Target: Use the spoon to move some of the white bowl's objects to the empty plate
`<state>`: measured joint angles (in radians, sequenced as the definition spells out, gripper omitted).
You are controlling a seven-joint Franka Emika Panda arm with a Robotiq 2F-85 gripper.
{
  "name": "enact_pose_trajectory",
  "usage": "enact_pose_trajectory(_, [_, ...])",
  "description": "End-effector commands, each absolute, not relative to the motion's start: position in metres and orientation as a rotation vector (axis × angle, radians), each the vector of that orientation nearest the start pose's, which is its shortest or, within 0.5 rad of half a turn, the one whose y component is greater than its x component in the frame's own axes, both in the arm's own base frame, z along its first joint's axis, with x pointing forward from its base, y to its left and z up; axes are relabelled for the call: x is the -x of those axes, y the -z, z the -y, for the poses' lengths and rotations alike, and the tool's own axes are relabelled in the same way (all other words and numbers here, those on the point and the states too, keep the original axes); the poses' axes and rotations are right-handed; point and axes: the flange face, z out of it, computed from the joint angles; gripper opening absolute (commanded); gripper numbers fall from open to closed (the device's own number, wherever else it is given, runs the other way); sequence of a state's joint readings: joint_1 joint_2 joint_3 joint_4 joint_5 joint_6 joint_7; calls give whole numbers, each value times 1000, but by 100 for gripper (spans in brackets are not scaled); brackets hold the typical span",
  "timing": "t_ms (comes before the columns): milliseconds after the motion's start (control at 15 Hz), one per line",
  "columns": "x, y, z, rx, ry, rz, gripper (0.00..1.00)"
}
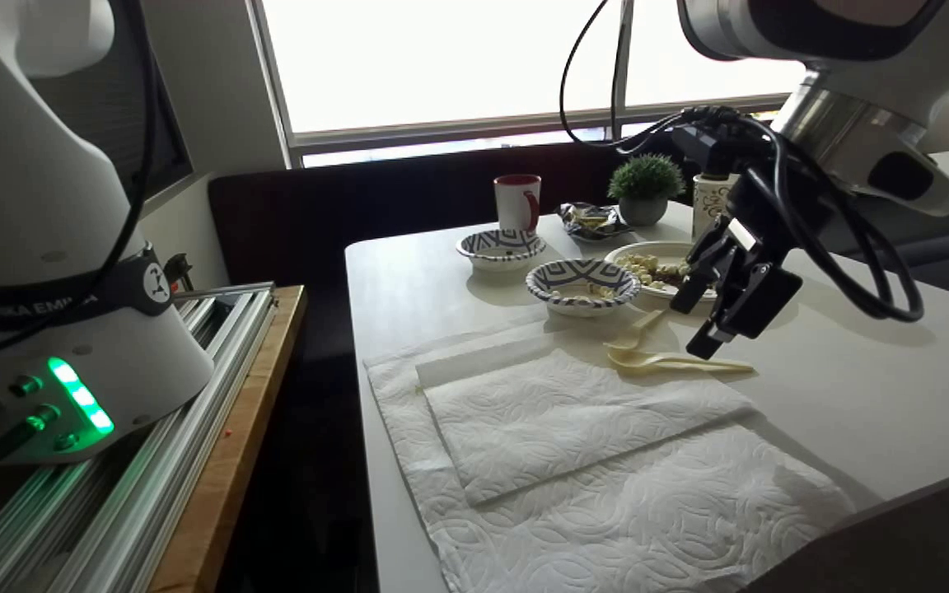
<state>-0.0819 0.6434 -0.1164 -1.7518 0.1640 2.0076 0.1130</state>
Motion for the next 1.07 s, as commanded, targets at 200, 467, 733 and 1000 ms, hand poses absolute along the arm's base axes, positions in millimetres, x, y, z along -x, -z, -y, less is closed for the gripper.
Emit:
enact_pose_trajectory(200, [-624, -166, 107, 2930, -686, -637, 51])
enact_pose_trajectory(467, [-629, -158, 106, 2930, -686, -625, 48])
enact_pose_trajectory(733, [-632, -152, 105, 2919, -685, -622, 44])
enact_pose_trajectory(1000, [-634, -149, 104, 2922, -681, -616, 26])
